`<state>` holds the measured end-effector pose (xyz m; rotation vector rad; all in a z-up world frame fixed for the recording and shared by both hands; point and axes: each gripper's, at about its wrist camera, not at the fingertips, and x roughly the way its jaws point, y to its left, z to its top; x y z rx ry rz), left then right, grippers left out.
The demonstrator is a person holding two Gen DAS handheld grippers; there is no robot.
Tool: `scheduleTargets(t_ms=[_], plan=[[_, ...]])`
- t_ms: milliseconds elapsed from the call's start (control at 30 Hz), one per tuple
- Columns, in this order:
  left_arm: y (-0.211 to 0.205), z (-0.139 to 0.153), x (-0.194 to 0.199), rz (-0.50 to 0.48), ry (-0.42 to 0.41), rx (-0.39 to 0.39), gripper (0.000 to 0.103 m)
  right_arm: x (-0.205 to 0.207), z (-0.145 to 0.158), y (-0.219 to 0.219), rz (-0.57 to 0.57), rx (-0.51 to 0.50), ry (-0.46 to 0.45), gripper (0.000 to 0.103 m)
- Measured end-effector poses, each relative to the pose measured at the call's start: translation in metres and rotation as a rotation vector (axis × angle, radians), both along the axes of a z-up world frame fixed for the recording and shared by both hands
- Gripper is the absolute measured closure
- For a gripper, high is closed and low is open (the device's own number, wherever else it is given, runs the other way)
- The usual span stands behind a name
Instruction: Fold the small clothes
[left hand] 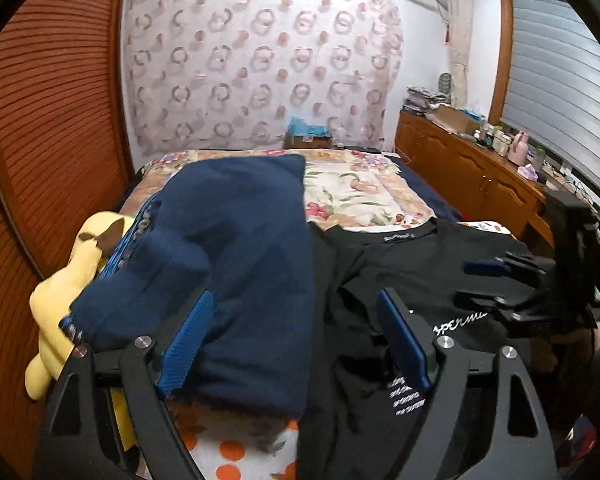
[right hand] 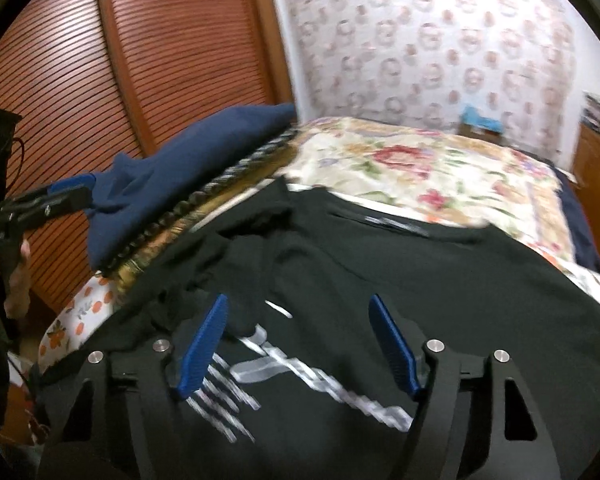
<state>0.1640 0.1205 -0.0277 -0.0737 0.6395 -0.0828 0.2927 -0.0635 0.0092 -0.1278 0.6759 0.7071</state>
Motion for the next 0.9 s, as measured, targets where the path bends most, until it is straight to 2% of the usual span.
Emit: scheduleTargets(t_ms=[167,267,333,400,467,500,700,800,900], plan=[[0.002,-0.005,-0.008,0.017,-0.001,0.037,0.019,0.025,-0.006,0.073,0.120,-0.025,0.024,0.043],[0.005,-0.009,-0.015,0.021,-0.003,0.038,0.019,0.038,-0.024,0.114,0.137,-0.100,0.034,0.045],[0.006,-0.012,-0.018,0.019,0.000,0.033,0.019,0.047,-0.037,0.127,0.125,-0.158,0.043,0.047],[0.004,-0.013,-0.020,0.011,0.001,0.035,0.019,0.047,-0.050,0.139,0.111,-0.204,0.036,0.061],[0.003,-0.013,-0.022,0.009,-0.003,0.039,0.019,0.048,-0.053,0.140,0.099,-0.223,0.019,0.090],[0.003,-0.013,-0.025,0.007,-0.008,0.038,0.019,0.045,-0.053,0.140,0.096,-0.216,0.013,0.092],[-0.004,-0.014,-0.030,-0.027,-0.024,0.027,0.019,0.022,-0.030,0.097,0.018,-0.105,-0.020,0.093],[-0.010,-0.019,-0.033,-0.035,-0.016,0.030,0.019,0.006,-0.034,0.066,-0.066,-0.111,-0.049,0.093],[-0.012,-0.025,-0.036,-0.038,0.000,0.023,0.019,-0.003,-0.046,0.058,-0.134,-0.151,-0.060,0.089]])
